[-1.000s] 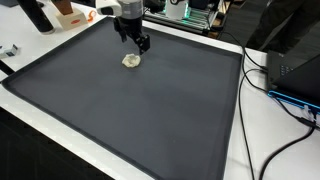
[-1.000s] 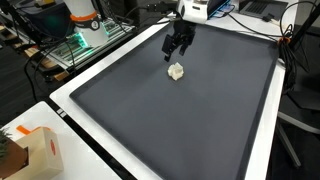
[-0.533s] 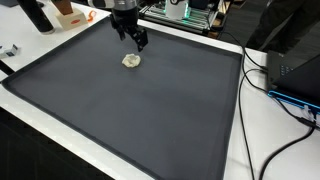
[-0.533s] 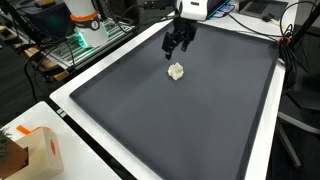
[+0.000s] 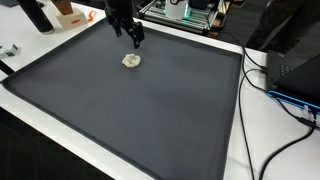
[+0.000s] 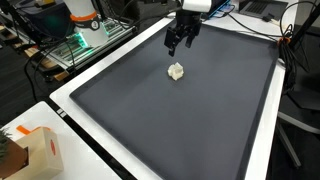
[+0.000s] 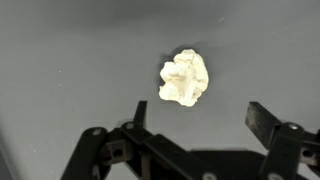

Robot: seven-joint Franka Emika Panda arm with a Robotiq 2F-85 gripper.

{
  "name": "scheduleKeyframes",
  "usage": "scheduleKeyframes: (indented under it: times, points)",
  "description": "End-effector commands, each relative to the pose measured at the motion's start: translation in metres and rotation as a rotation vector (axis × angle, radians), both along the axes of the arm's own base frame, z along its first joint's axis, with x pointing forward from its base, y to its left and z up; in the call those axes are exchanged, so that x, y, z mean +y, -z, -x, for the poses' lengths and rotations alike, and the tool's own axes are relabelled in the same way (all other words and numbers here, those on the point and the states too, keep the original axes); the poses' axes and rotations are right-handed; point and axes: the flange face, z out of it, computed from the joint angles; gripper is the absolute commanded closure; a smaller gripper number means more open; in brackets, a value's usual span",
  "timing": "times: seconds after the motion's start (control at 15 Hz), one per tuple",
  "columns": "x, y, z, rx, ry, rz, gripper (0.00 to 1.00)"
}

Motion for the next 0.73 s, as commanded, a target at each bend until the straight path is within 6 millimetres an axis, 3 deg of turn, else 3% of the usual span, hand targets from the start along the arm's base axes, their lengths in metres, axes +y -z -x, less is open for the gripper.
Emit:
scheduleKeyframes:
  times: [0.0,0.07,0.67]
  points:
    - [-0.0041,-0.0128,-0.0011,-0.002,0.012,-0.026,0.00]
    - [-0.0015,-0.0064,-0.0034,-0.009,0.004,-0.003,0.00]
    - [-0.0029,-0.0098,-0.0058,-0.017,0.007,-0.003,0.00]
